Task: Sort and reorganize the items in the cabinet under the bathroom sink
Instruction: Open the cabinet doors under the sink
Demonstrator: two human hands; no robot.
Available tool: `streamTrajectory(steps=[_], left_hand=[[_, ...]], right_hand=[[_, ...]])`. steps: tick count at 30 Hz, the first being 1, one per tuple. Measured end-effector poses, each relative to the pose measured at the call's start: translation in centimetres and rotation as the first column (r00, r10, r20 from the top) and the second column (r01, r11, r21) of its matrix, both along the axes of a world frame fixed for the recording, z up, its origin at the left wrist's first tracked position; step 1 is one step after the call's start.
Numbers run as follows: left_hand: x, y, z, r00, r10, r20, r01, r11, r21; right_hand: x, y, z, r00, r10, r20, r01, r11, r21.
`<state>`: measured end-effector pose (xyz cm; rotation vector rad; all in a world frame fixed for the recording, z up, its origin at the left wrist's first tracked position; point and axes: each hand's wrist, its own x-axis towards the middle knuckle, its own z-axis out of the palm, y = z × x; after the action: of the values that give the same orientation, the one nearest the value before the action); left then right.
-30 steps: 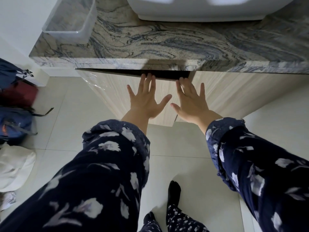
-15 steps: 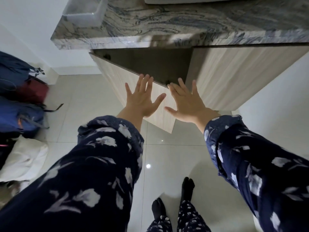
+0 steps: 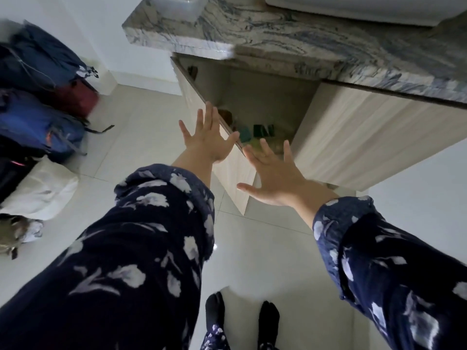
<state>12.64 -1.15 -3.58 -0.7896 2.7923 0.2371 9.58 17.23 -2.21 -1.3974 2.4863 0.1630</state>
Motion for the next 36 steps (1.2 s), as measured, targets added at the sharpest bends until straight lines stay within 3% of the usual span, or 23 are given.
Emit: streamTrajectory(steps=[8, 20, 26, 32, 36], left_hand=[[4.2, -3.1, 1.4, 0.992, -0.077, 0.100, 0.079, 0.997, -0.024], [11.1, -9.3, 2.6, 0.986, -0.086, 0.139, 0.085, 0.996, 0.017], [13.1, -11.3, 2.9, 0.992, -0.072, 0.107, 0.068, 0.997, 0.042], [14.5, -13.0, 2.5, 0.981, -0.110, 0.158, 0.131, 0.983, -0.128], [16.0, -13.9, 2.5, 0.984, -0.049, 0.174, 0.061, 0.996, -0.066]], right_hand=[[3.5, -2.3, -0.7, 0.983, 0.185, 0.006, -0.185, 0.982, -0.028], [10.5, -10.1, -1.8, 0.976, 0.216, 0.030, -0.211, 0.970, -0.120], [10.2, -13.3, -2.1, 0.993, 0.099, 0.069, -0.099, 0.995, 0.002], [8.5, -16.4, -0.6, 0.995, -0.054, 0.079, 0.046, 0.994, 0.096], [8.3, -17.2, 0.7, 0.992, -0.103, 0.072, 0.095, 0.990, 0.105]])
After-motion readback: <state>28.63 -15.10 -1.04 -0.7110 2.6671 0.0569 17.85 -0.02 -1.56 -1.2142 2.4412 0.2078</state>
